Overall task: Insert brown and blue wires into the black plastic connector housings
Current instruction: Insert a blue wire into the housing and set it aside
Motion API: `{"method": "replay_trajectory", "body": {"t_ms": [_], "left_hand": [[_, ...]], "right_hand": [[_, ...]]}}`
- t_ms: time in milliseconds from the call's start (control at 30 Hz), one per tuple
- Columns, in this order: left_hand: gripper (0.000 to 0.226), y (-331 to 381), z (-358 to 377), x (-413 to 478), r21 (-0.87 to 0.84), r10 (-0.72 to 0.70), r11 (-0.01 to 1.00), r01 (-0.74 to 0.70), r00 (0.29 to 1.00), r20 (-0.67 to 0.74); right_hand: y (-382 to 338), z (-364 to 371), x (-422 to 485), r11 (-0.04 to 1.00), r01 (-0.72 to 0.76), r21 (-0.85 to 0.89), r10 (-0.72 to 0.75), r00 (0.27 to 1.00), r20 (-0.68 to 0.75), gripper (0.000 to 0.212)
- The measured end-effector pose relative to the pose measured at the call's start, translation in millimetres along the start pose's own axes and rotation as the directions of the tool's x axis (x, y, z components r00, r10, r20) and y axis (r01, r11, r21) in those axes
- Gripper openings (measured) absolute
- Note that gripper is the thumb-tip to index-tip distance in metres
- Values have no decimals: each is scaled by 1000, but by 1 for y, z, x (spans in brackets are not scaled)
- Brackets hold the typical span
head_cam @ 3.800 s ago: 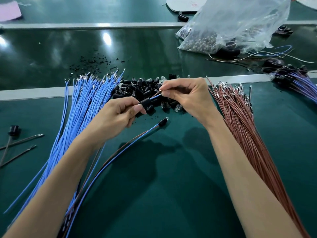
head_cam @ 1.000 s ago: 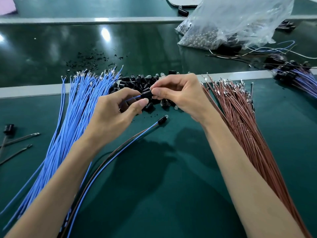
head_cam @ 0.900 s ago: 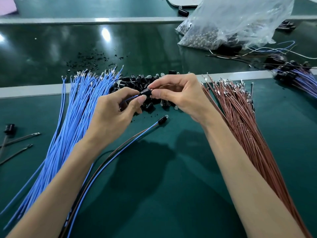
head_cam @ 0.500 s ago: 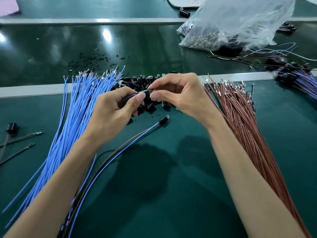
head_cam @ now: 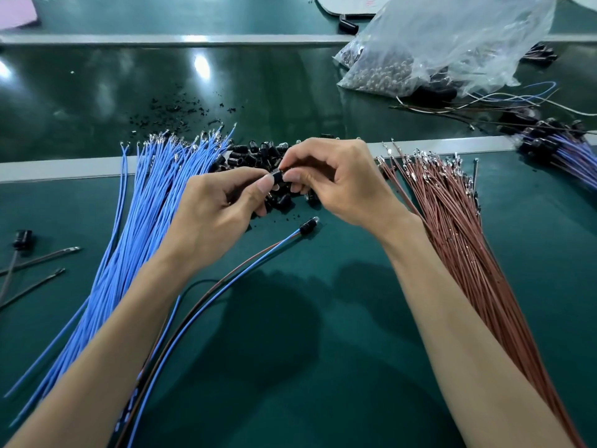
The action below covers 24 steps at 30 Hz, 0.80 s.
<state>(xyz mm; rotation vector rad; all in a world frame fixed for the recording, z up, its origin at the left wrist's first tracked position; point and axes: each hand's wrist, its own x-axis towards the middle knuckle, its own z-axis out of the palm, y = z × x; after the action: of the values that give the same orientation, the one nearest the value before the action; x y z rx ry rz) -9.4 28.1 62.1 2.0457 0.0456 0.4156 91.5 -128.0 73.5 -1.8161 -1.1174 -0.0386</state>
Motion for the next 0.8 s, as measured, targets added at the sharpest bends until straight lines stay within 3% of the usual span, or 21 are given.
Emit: {"method": "replay_trajectory", "body": {"t_ms": [200,267,367,567,800], "left_hand": [[32,-3,-4,3,-148,-89,984,96,995,54],[24,-1,-5,4,-188,-104,976,111,994,46],[16,5,-5,3,-196,-99,974,110,993,65],[32,8,-12,4,-143,-142,976,166,975,170],[38,10,-11,3,-145,-141,973,180,959,247]], "right_hand": [[0,6,1,998,-45,47,46,999,-13,8],[0,7,1,982,-92,165,93,996,2,18],[-1,3,-1,924,-198,327,158,977,143,39],[-5,4,0,962,-160,223,153,987,46,18],[-8,7,-1,985,-98,141,83,991,106,14]]}}
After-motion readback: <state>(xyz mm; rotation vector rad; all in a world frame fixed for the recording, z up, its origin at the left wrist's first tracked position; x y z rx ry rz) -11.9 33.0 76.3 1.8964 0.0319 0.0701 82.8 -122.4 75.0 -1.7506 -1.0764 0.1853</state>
